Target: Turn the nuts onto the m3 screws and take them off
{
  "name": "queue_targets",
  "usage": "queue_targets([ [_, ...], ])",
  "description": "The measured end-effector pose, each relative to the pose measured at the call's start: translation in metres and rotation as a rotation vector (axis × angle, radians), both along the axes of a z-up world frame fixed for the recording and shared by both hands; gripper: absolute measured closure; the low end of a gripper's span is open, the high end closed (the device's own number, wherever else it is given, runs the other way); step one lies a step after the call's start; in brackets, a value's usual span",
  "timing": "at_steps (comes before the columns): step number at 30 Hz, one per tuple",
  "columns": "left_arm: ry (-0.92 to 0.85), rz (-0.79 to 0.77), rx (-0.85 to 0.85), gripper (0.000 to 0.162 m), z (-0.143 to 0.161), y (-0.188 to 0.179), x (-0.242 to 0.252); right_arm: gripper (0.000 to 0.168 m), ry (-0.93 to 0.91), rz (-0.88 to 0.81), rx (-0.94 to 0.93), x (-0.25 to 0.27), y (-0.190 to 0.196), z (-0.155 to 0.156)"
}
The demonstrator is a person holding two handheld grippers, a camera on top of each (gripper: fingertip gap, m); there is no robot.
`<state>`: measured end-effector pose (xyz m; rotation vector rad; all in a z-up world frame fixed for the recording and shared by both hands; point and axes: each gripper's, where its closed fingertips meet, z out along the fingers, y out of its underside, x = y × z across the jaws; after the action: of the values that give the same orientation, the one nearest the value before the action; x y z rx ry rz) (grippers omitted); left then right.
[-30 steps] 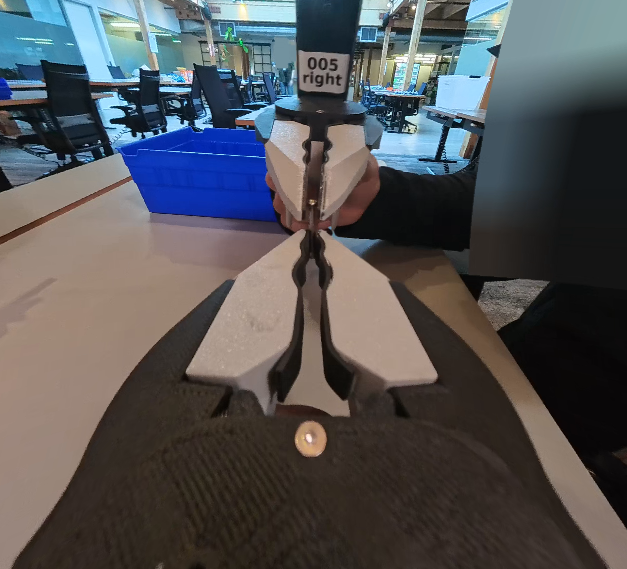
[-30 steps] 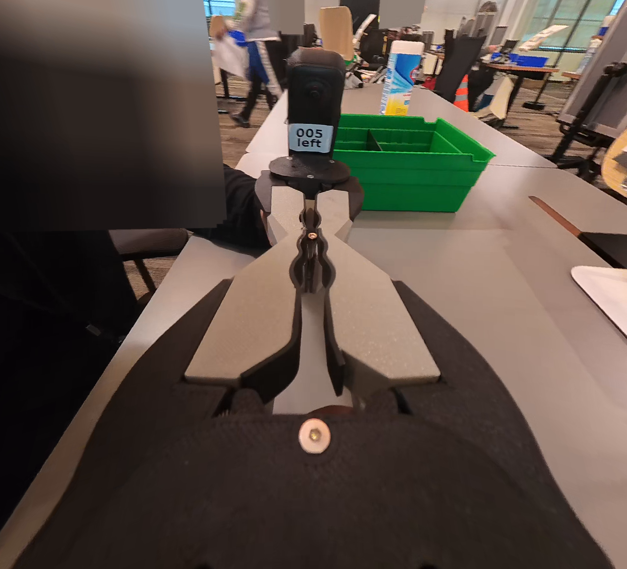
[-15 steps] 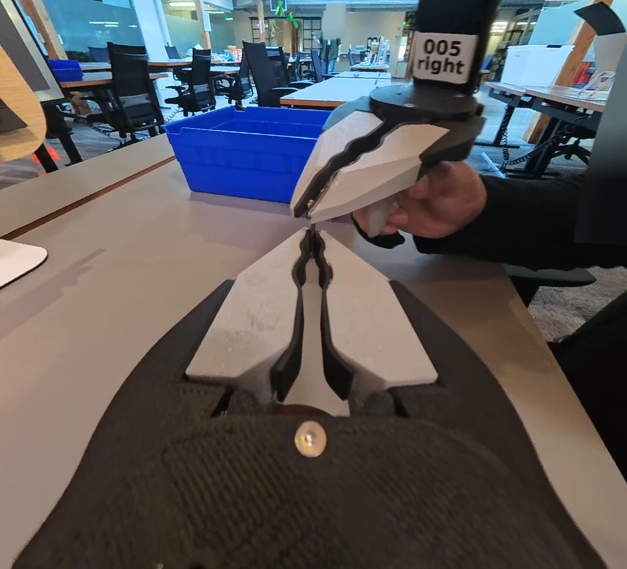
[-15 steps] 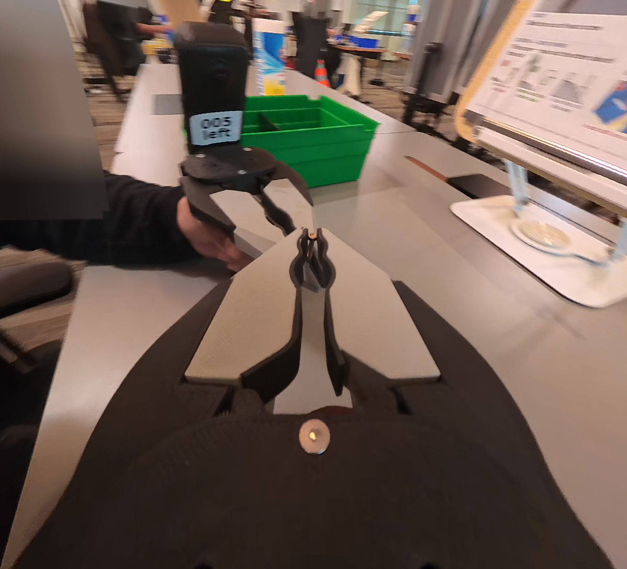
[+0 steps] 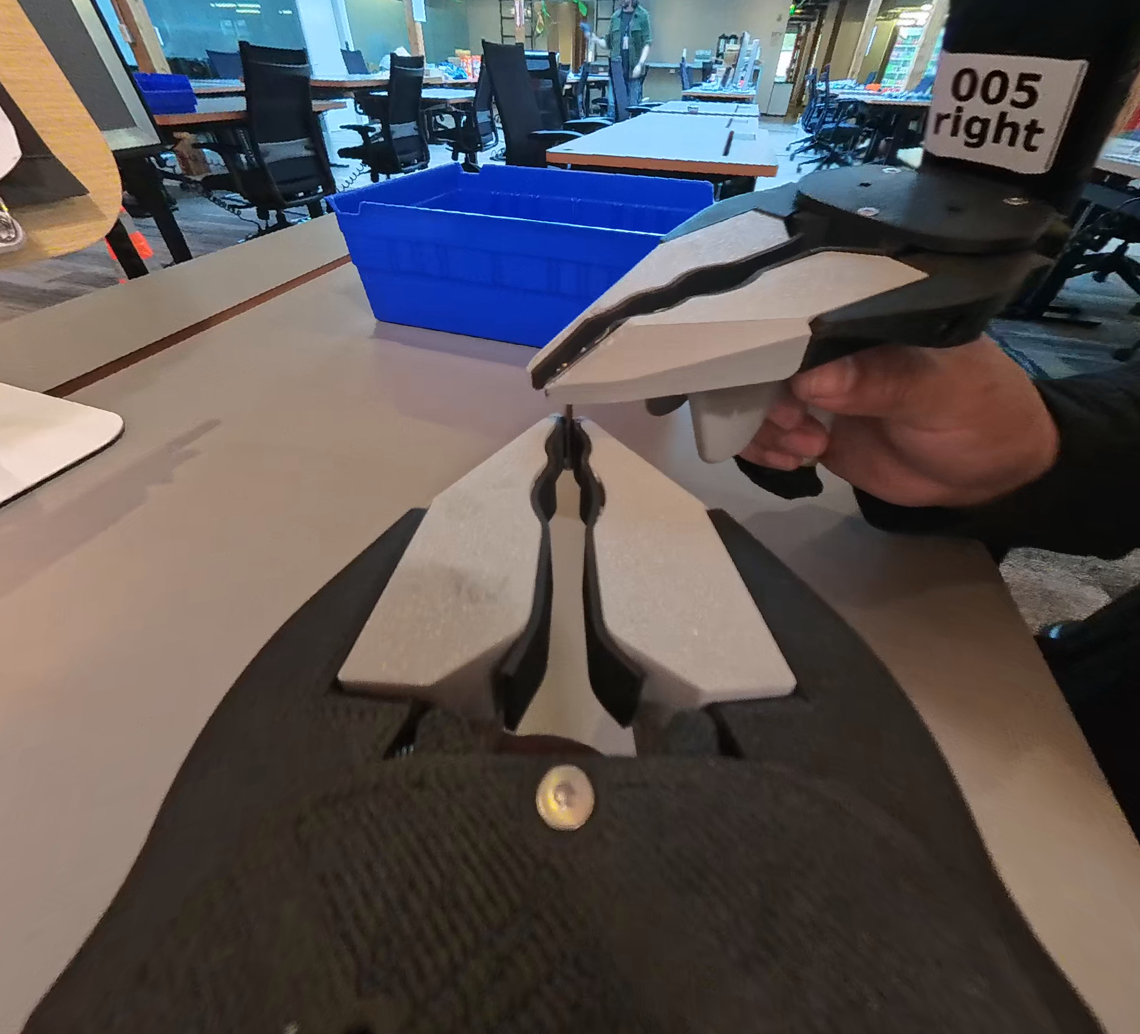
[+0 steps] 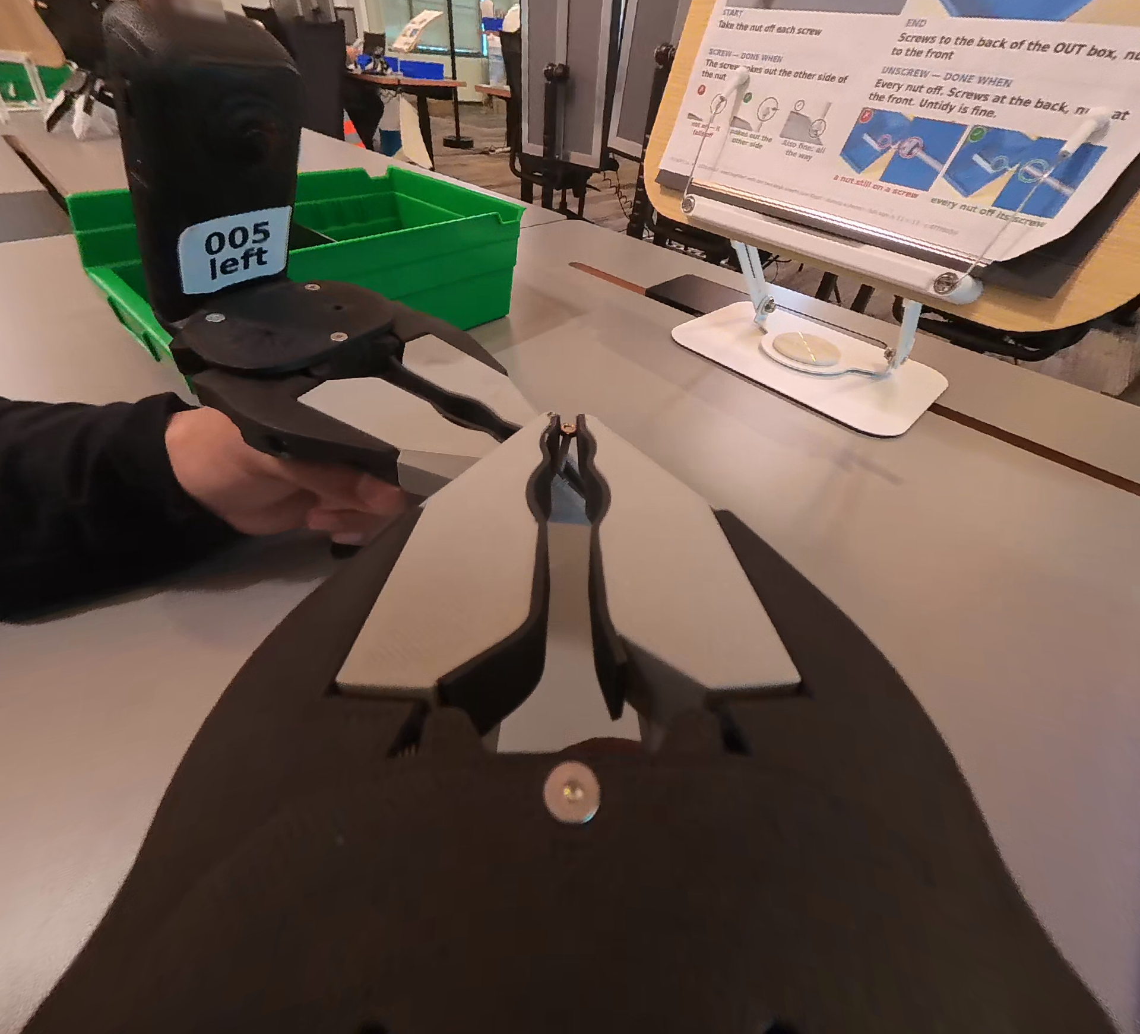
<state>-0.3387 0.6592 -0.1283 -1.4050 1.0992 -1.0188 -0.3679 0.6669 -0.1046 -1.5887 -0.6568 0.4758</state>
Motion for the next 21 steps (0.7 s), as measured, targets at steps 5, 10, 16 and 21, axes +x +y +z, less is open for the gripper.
queue_targets([
  [5, 0.005, -0.003, -0.015, 0.162, -0.002, 0.001, 0.0, 0.166, 0.01, 0.03, -0.023, 0.0, 0.001, -0.002],
  [10, 0.003, -0.009, -0.022, 0.162, -0.003, 0.001, 0.0, 0.164, 0.001, 0.044, -0.032, -0.001, 0.003, -0.008],
  [16, -0.009, -0.024, -0.029, 0.162, -0.001, 0.0, -0.001, 0.151, 0.03, 0.08, 0.033, 0.005, -0.006, 0.004],
  [21, -0.029, -0.069, -0.02, 0.162, 0.004, -0.007, 0.0, 0.155, -0.009, 0.223, 0.083, 0.015, -0.018, 0.013],
])
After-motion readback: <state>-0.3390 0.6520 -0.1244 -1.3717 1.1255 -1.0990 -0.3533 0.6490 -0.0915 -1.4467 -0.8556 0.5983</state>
